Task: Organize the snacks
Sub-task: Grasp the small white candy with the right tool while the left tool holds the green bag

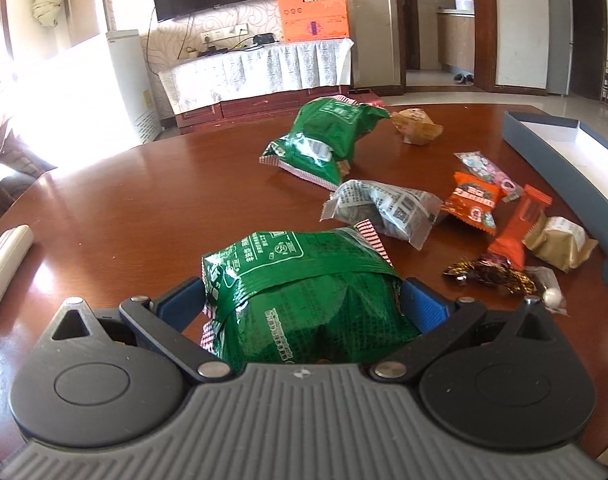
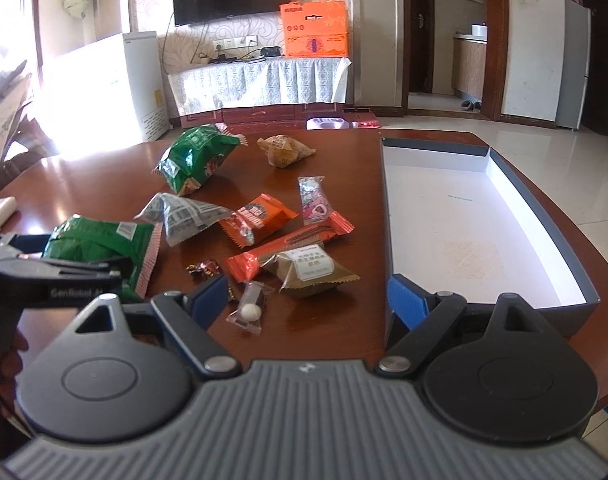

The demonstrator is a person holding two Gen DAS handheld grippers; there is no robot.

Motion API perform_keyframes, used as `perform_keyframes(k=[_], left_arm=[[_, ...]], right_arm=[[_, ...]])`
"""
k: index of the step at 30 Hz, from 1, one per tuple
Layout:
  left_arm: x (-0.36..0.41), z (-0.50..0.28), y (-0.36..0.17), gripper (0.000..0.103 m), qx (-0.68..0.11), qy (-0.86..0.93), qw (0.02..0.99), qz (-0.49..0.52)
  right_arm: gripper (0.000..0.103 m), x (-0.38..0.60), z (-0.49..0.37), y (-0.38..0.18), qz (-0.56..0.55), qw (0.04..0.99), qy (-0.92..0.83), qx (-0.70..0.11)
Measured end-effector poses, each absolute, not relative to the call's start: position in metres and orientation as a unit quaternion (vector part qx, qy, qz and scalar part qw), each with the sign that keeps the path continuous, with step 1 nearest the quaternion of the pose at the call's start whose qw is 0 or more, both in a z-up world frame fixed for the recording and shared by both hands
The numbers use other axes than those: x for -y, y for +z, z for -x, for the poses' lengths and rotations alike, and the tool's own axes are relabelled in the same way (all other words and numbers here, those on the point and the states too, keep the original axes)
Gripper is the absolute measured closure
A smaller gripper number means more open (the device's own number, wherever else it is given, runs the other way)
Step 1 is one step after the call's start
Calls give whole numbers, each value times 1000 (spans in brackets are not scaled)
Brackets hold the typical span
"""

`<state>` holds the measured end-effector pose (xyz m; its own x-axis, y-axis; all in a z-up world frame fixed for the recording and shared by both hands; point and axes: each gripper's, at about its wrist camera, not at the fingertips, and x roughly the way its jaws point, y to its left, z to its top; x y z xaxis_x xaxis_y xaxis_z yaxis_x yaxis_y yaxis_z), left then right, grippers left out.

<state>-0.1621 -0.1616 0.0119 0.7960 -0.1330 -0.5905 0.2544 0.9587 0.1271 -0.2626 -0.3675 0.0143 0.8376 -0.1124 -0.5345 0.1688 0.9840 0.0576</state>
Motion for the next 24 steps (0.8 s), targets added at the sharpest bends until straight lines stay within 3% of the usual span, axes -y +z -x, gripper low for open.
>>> perform_keyframes(k=[14, 16, 24], left_arm=[[154, 163, 14, 0, -311, -108, 940, -90], [154, 163, 13, 0, -311, -108, 940, -92], [154, 163, 13, 0, -311, -110, 939, -96]], right_arm=[[16, 346, 252, 2, 4, 953, -12, -301], [30, 342, 247, -1, 16, 951, 3, -309], [49, 336, 230, -16, 31, 940, 31, -337]])
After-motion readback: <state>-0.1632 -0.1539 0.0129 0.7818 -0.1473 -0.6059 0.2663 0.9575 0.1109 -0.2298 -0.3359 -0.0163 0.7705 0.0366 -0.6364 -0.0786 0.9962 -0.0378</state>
